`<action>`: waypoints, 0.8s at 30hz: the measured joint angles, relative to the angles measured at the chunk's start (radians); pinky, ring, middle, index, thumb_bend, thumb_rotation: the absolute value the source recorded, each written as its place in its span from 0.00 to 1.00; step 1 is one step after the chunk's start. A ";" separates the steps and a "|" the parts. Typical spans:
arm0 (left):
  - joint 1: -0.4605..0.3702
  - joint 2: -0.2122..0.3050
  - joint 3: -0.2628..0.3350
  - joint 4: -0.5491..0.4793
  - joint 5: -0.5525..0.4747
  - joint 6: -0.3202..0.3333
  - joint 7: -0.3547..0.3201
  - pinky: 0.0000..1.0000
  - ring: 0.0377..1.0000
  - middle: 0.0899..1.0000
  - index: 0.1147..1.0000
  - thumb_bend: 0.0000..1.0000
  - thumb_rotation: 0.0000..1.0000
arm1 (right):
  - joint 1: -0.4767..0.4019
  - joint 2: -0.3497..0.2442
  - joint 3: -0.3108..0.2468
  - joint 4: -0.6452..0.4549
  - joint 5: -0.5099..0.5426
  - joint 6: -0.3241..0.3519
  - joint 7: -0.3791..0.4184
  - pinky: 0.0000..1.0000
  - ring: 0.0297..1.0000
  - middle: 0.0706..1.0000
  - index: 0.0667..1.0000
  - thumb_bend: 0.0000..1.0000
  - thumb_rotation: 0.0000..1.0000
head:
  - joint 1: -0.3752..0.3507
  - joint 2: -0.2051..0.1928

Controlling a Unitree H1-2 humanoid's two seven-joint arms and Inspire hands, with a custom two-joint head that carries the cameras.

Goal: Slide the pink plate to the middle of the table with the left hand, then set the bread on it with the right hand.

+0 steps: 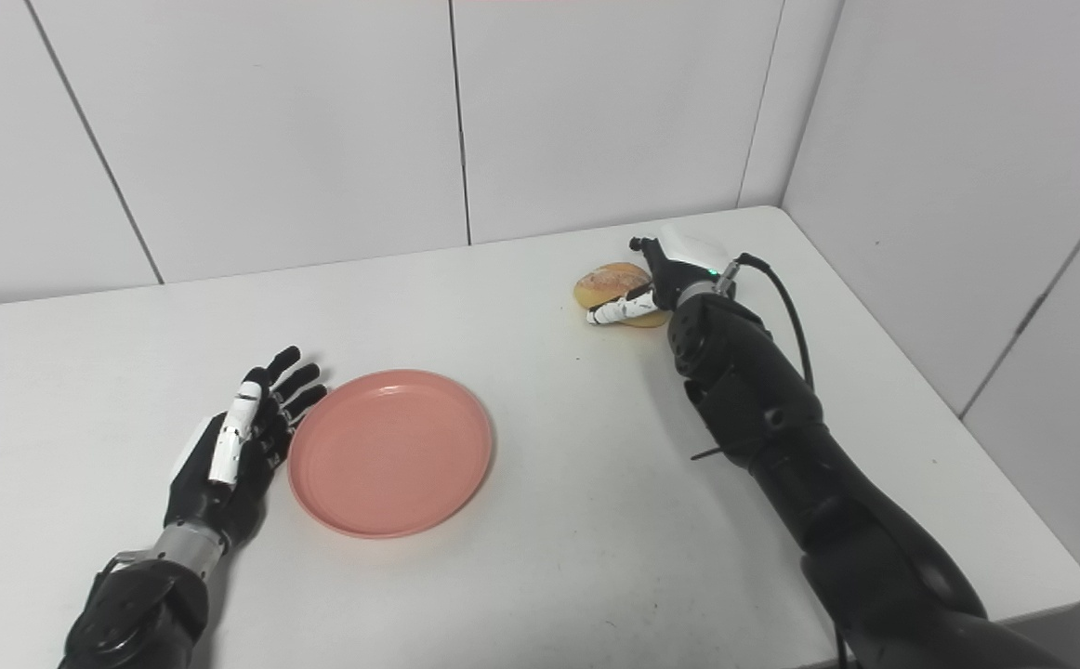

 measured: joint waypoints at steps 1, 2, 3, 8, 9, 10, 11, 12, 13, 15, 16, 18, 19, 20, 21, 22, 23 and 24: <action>0.000 0.000 0.000 0.000 0.000 0.000 0.000 0.87 0.88 0.89 0.89 0.35 1.00 | 0.000 0.004 -0.004 0.006 0.007 -0.001 -0.008 0.76 0.86 0.88 0.86 0.92 0.37 | 0.000 0.000; 0.000 0.000 0.000 -0.001 0.000 0.000 0.001 0.87 0.88 0.89 0.89 0.35 1.00 | 0.000 0.009 -0.009 0.012 0.020 -0.003 -0.014 0.75 0.85 0.87 0.85 0.92 0.37 | 0.000 0.000; 0.000 0.000 0.000 -0.001 0.000 0.001 0.001 0.87 0.88 0.89 0.89 0.35 1.00 | 0.000 0.014 -0.011 0.016 0.029 -0.006 -0.018 0.75 0.84 0.87 0.85 0.92 0.36 | 0.000 0.000; 0.000 0.000 0.000 -0.005 0.000 0.007 0.002 0.87 0.88 0.89 0.90 0.35 1.00 | -0.005 0.026 -0.007 0.041 0.052 -0.039 -0.048 0.74 0.82 0.85 0.84 0.92 0.40 | 0.000 0.000; 0.001 -0.001 0.000 -0.006 0.000 0.008 0.002 0.87 0.88 0.89 0.90 0.35 1.00 | -0.011 0.026 -0.003 0.054 0.051 -0.040 -0.056 0.74 0.82 0.84 0.84 0.92 0.40 | 0.000 0.000; 0.001 -0.001 0.000 -0.007 0.000 0.009 0.002 0.87 0.88 0.89 0.90 0.35 1.00 | -0.015 0.026 -0.001 0.059 0.051 -0.040 -0.056 0.71 0.80 0.82 0.83 0.92 0.40 | 0.005 0.003; 0.002 -0.001 0.000 -0.008 0.000 0.010 0.002 0.87 0.88 0.89 0.90 0.35 1.00 | -0.021 0.026 0.005 0.068 0.051 -0.040 -0.057 0.69 0.78 0.80 0.82 0.92 0.39 | 0.005 0.003; 0.002 -0.001 -0.001 -0.010 0.000 0.011 0.002 0.87 0.88 0.89 0.90 0.35 1.00 | -0.025 0.026 0.009 0.078 0.048 -0.040 -0.061 0.67 0.76 0.78 0.81 0.91 0.37 | 0.006 0.006; 0.003 -0.001 -0.001 -0.011 0.000 0.011 0.002 0.87 0.88 0.90 0.90 0.35 1.00 | -0.029 0.026 0.013 0.083 0.045 -0.040 -0.067 0.64 0.73 0.76 0.79 0.90 0.35 | 0.006 0.008; 0.003 -0.001 -0.001 -0.011 0.000 0.011 0.001 0.87 0.88 0.90 0.90 0.35 1.00 | -0.035 0.025 0.022 0.088 0.041 -0.040 -0.068 0.57 0.65 0.70 0.74 0.86 0.31 | 0.009 0.009; 0.003 -0.001 -0.001 -0.011 0.000 0.011 0.002 0.87 0.88 0.90 0.90 0.35 1.00 | -0.036 0.025 0.024 0.089 0.040 -0.040 -0.070 0.55 0.63 0.68 0.72 0.85 0.30 | 0.011 0.009; 0.004 -0.001 -0.002 -0.012 0.000 0.012 0.002 0.87 0.88 0.90 0.90 0.34 1.00 | -0.036 0.025 0.028 0.093 0.041 -0.045 -0.073 0.51 0.58 0.63 0.65 0.79 0.30 | 0.011 0.009; 0.004 -0.001 -0.003 -0.013 0.000 0.013 0.003 0.87 0.88 0.89 0.90 0.34 1.00 | -0.039 0.024 0.031 0.104 0.041 -0.057 -0.079 0.50 0.56 0.61 0.62 0.76 0.29 | 0.011 0.009; 0.005 -0.001 -0.004 -0.014 0.000 0.013 0.004 0.87 0.88 0.89 0.90 0.34 1.00 | -0.042 0.024 0.031 0.118 0.043 -0.073 -0.087 0.43 0.48 0.54 0.52 0.61 0.21 | 0.011 0.009; 0.005 -0.001 -0.005 -0.015 0.000 0.013 0.004 0.87 0.88 0.89 0.90 0.35 1.00 | -0.043 0.023 0.029 0.127 0.050 -0.089 -0.095 0.41 0.46 0.51 0.49 0.56 0.18 | 0.014 0.012; 0.005 -0.001 -0.005 -0.015 0.000 0.013 0.004 0.87 0.87 0.89 0.89 0.35 1.00 | -0.043 0.022 0.026 0.131 0.066 -0.099 -0.097 0.38 0.42 0.46 0.47 0.53 0.16 | 0.014 0.012; 0.006 -0.001 -0.005 -0.016 0.000 0.014 0.005 0.87 0.87 0.89 0.89 0.34 1.00 | -0.042 0.024 0.018 0.136 0.081 -0.115 -0.101 0.36 0.39 0.43 0.45 0.51 0.15 | 0.018 0.012; 0.006 -0.001 -0.005 -0.017 0.000 0.015 0.006 0.87 0.87 0.89 0.89 0.35 1.00 | -0.042 0.024 0.012 0.142 0.093 -0.124 -0.102 0.32 0.36 0.40 0.45 0.50 0.15 | 0.018 0.012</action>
